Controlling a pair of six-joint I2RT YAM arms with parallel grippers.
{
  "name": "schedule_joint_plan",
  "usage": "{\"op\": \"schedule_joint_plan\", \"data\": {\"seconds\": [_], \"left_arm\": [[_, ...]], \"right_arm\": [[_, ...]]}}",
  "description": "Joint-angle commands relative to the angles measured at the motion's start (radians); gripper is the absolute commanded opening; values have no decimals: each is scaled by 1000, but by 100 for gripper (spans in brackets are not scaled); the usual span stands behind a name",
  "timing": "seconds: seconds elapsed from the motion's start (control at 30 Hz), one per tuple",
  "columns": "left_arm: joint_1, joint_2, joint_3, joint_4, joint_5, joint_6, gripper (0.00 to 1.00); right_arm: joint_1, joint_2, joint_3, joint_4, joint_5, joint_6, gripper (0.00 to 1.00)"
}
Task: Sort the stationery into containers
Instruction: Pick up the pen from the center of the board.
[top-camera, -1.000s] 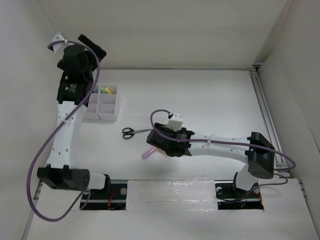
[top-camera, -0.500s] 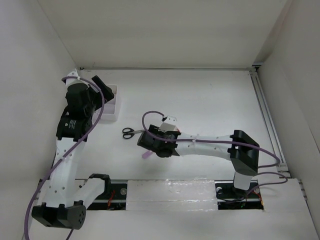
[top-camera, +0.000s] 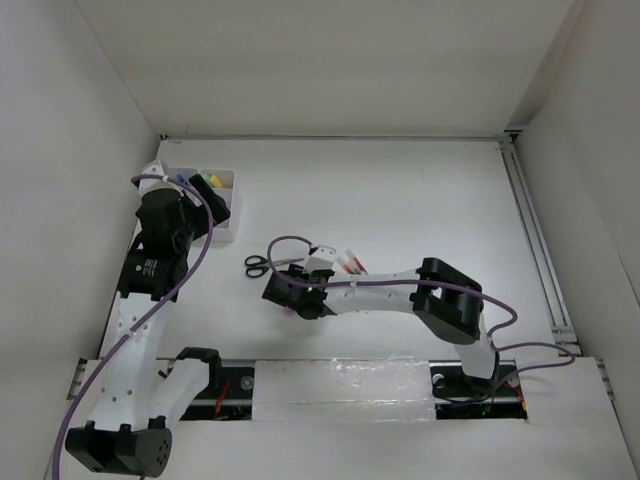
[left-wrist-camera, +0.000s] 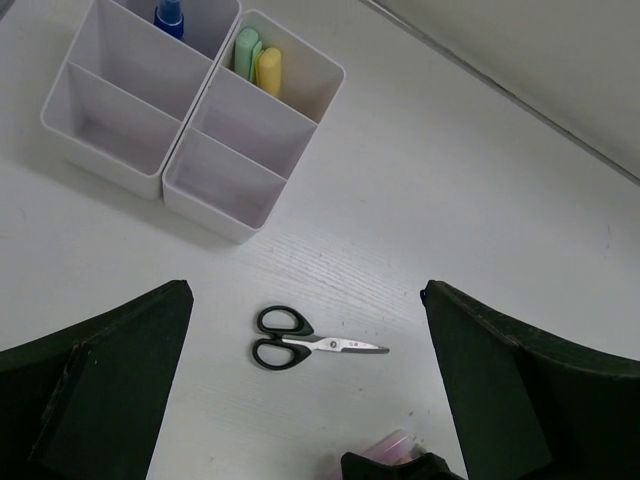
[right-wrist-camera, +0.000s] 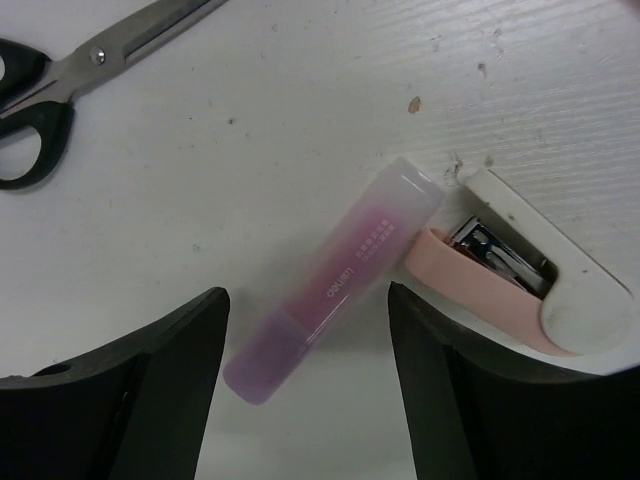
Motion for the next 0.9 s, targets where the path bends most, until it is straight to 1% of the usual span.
{"op": "schedule_joint_plan", "data": {"seconds": [0.0,0.23,0.27,0.7,0.73,0.87], "left_arm": [[-1,-31,-12,37,12,19,100],[-1,-40,-12,37,12,28,100],[-1,-40,-12,37,12,28,100],[-1,-49,-12,37,30,28,100],[-1,-49,-12,37,30,28,100],[-1,-49,-12,37,31,28,100]], "right_arm": [[8,14,62,36,-22,11,70],[8,25,62,54,-60,11,66],[17,34,53,54,-61,20,62],[17,83,43,45,-108,9,50],[17,83,43,45,-108,9,46],[17,92,10,81,-128,-15,37]]}}
